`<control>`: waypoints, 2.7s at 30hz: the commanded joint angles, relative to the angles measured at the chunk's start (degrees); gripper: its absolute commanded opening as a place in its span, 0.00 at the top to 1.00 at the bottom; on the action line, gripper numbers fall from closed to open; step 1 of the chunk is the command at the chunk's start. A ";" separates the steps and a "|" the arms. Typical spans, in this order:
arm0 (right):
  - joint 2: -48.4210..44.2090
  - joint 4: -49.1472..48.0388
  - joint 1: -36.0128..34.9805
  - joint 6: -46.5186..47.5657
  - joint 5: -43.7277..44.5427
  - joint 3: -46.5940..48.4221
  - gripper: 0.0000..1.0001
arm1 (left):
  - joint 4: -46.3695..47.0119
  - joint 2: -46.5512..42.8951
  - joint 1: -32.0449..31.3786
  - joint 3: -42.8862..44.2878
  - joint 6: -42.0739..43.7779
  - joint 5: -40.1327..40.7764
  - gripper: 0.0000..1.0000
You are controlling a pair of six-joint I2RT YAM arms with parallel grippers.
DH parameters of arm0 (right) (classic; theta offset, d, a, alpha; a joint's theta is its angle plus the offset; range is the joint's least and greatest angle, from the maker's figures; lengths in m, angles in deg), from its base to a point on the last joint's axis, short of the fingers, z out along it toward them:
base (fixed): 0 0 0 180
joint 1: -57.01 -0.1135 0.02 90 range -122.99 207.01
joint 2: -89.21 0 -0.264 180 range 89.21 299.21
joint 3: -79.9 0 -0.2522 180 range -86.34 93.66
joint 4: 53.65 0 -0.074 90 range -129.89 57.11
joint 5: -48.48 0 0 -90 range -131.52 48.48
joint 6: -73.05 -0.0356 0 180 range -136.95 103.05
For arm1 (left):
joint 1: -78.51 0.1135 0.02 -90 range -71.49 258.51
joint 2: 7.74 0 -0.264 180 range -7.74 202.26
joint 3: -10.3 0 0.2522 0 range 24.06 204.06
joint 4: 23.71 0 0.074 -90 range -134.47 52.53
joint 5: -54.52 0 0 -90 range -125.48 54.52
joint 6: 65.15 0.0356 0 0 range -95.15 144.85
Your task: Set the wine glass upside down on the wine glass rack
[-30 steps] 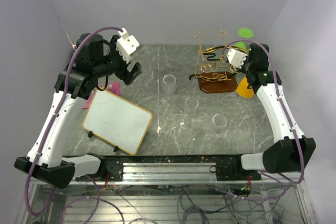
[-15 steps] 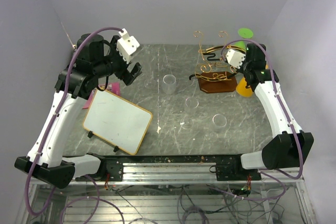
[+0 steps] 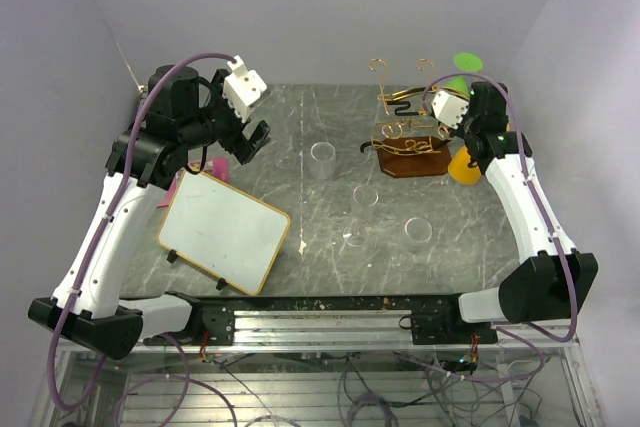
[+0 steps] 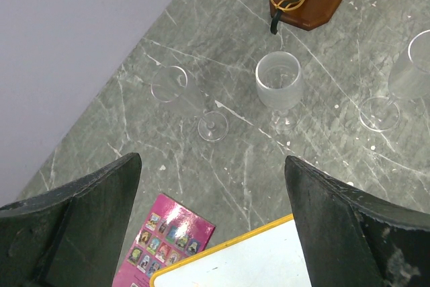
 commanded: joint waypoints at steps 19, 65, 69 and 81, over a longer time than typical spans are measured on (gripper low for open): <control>-0.15 2.52 -0.36 -7.91 -3.80 5.01 0.73 | -0.09 -0.40 0.36 -0.52 0.74 -0.79 0.02; -7.26 14.80 -0.31 -30.47 -36.95 22.25 0.32 | 15.13 17.39 1.10 3.07 -17.61 19.16 0.02; -7.10 15.09 -0.29 -31.91 -38.72 23.06 0.25 | 13.73 23.71 1.33 7.00 -18.46 18.02 0.02; -6.18 14.61 -0.28 -32.07 -38.48 20.71 0.25 | 6.93 37.60 1.42 19.68 -17.40 18.59 0.19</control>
